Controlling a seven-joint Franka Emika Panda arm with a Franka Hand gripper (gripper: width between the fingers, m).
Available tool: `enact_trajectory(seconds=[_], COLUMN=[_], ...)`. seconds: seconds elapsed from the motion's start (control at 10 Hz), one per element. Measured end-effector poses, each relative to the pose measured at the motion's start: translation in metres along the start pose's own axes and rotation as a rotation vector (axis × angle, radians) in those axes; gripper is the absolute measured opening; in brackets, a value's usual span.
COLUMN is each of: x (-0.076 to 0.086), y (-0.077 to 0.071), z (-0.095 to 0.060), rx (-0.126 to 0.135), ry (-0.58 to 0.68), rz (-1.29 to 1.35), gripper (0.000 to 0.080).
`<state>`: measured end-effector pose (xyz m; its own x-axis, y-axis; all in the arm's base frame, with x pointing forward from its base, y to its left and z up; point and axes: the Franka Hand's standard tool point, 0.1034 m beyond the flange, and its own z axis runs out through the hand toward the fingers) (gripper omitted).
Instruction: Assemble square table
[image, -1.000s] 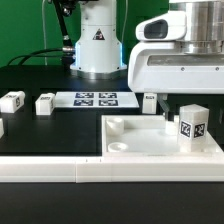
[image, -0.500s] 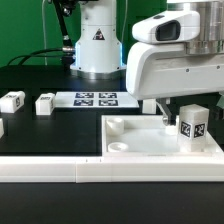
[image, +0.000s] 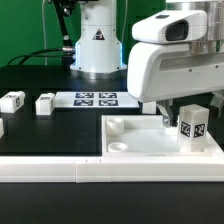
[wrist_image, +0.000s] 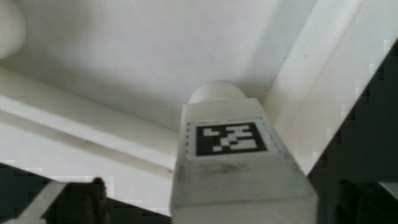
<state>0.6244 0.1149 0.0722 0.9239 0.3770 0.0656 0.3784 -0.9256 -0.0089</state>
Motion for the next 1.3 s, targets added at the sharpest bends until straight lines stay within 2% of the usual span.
enact_trajectory(seconds=[0.1,0.2,0.3,0.4,0.7,1.3], x=[-0.0001,-0.0001,-0.0001,-0.0002,-0.0001,-0.0003], y=[0.0002,0.0003,0.0004,0.0006,-0.0006,-0.0030], z=[0.0000,0.0000,0.0001,0.0002,0.0005,0.0014], rx=[0.000,0.000,0.000,0.000,0.005,0.003], ry=[0.000,0.000,0.000,0.000,0.000,0.002], rz=[0.000,0.001,0.021,0.021,0.238,0.979], gripper=[0.0535,0.0361,0.0361,0.0290,0.0290,0.0290])
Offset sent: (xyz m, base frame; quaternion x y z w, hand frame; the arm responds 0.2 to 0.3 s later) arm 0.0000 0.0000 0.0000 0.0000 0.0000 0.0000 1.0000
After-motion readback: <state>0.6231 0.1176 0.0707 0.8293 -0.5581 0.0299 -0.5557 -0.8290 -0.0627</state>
